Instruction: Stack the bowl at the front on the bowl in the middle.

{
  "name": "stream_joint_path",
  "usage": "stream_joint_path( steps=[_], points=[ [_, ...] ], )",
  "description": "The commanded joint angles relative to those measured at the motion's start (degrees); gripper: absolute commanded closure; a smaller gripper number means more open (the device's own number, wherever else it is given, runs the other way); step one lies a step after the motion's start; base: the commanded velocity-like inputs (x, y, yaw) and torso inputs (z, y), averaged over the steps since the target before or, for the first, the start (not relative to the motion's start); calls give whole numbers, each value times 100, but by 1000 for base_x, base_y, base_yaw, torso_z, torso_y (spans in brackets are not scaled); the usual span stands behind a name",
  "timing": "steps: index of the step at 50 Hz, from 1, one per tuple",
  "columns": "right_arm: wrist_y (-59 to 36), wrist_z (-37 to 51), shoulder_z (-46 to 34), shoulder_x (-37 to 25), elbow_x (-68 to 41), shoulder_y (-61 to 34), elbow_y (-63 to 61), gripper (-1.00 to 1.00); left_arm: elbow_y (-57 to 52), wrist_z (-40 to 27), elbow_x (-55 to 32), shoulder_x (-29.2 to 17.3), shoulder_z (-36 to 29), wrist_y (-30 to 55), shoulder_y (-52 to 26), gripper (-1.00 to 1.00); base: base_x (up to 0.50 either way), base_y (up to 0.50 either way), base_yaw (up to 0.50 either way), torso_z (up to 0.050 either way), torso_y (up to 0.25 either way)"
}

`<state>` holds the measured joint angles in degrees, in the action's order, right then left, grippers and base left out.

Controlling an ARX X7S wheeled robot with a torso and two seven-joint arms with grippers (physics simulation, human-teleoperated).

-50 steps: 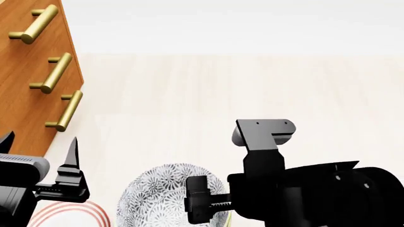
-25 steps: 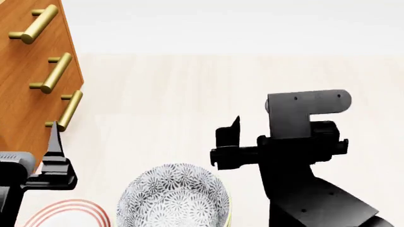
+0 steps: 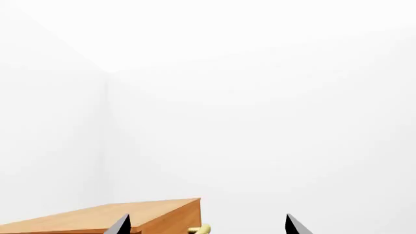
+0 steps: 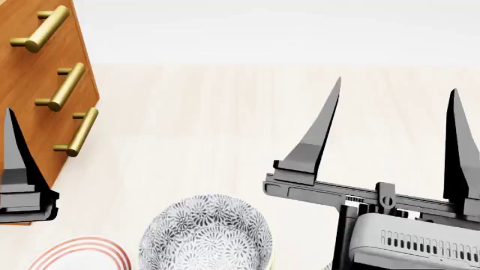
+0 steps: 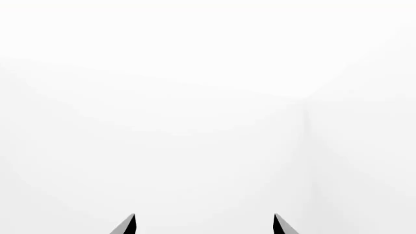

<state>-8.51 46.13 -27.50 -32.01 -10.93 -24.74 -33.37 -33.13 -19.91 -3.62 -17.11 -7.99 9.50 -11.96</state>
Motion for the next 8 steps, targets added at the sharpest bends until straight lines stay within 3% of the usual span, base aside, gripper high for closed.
stream_joint_path(
  steps=[1, 8],
  points=[
    [443, 145, -38, -54, 457, 197, -240, -100, -106, -36, 50, -40, -15, -192, 21, -100, 0, 0, 0, 0, 0],
    [480, 111, -34, -32, 393, 180, -113, -100, 50, -46, 58, -33, -48, -275, -14, -100, 0, 0, 0, 0, 0]
  ],
)
